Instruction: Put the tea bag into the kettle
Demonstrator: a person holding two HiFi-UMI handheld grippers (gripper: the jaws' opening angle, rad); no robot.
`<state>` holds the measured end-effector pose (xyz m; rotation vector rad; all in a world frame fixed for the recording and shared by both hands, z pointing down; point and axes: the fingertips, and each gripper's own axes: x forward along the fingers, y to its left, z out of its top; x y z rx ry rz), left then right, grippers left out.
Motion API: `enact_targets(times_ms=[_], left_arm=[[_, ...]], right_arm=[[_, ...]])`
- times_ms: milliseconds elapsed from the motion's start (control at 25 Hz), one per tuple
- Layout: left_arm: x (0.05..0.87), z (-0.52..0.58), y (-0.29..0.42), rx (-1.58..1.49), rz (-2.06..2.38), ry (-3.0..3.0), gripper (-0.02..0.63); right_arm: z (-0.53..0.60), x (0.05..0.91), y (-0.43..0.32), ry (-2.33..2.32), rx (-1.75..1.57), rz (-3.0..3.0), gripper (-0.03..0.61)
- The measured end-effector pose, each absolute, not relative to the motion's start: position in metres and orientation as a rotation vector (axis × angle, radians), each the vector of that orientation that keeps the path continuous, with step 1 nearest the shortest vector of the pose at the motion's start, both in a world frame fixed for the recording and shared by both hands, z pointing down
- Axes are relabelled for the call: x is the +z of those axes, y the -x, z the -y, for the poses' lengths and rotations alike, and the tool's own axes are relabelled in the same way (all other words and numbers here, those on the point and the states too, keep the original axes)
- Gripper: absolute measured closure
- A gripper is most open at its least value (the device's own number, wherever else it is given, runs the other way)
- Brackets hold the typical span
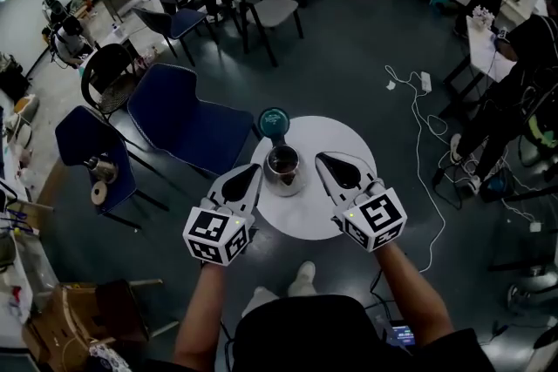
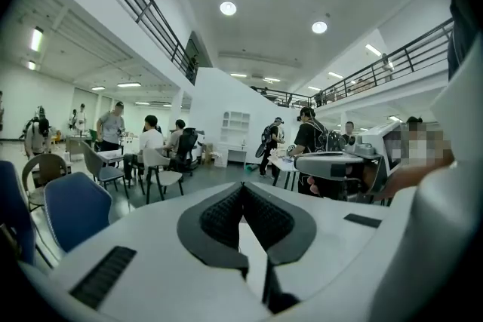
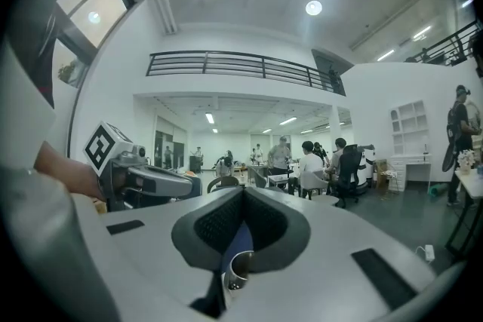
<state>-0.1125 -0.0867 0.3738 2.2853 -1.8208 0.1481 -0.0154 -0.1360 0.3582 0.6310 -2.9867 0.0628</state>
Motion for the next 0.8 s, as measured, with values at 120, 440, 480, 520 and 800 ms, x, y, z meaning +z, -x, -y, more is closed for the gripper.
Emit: enact_targets(times_ms=[120,440,480,520,800], left_arm=[[0.365,0.079,0.115,0.153,1.834,-2.308,0.598],[0.354,0.044,0.127,0.143,1.797,-2.348,0.598],[0.353,0.039,0.127,0.144,1.791,-2.354,0.598],[0.351,0.033,0.128,0.144,1.787,-2.361,0.598],[0.343,-0.020,0.141,0.131,1.760,-2.405,0.598]], right_arm=[[0.127,0.351,0.019,-0.632,0.058,2.998,0.561],[0.086,0.336,0.034,-0.669,0.041,3.011,0.563],[0.079,0.335,0.035,-0.671,0.037,3.009,0.563],[0.072,0.334,0.037,-0.673,0.031,3.007,0.563],[0.016,0.321,0.054,-0.707,-0.018,3.002,0.561]])
